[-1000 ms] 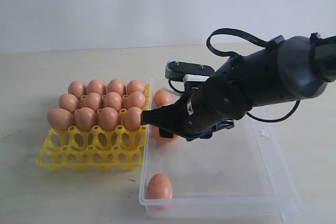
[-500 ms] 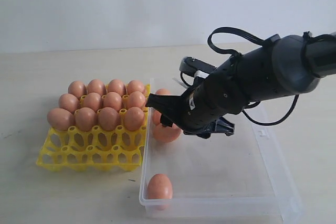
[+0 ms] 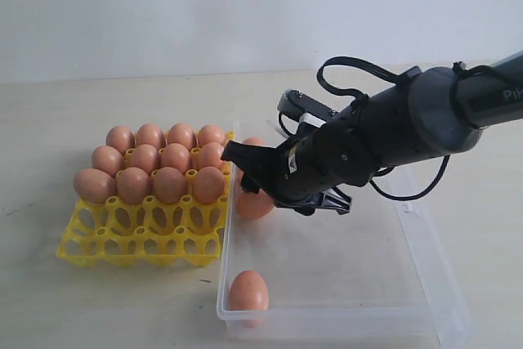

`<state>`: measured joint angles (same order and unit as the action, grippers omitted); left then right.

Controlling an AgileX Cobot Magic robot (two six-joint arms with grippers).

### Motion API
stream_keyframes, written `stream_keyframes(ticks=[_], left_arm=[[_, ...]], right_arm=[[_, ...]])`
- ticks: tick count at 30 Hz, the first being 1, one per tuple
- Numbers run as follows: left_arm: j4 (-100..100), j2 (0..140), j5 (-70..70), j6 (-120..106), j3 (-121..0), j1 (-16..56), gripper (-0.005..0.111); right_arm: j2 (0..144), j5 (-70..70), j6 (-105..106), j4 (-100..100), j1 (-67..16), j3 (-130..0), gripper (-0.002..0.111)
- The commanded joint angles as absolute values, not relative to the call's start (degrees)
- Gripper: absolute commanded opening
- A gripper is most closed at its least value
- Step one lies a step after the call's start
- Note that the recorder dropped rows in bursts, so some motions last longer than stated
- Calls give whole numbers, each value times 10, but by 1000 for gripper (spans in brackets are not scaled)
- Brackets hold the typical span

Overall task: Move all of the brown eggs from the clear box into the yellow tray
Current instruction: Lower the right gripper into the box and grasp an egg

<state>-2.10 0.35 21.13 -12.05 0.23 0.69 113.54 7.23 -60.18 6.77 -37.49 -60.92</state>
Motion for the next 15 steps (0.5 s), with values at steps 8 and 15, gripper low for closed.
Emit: stream_keyframes(ticks=[8, 15], left_arm=[[-22, 0, 208, -118, 0, 6, 0], [-22, 0, 208, -118, 0, 6, 0]], right_arm=[[1141, 67, -534, 75, -372, -610, 52], [1141, 51, -525, 75, -372, -610, 55]])
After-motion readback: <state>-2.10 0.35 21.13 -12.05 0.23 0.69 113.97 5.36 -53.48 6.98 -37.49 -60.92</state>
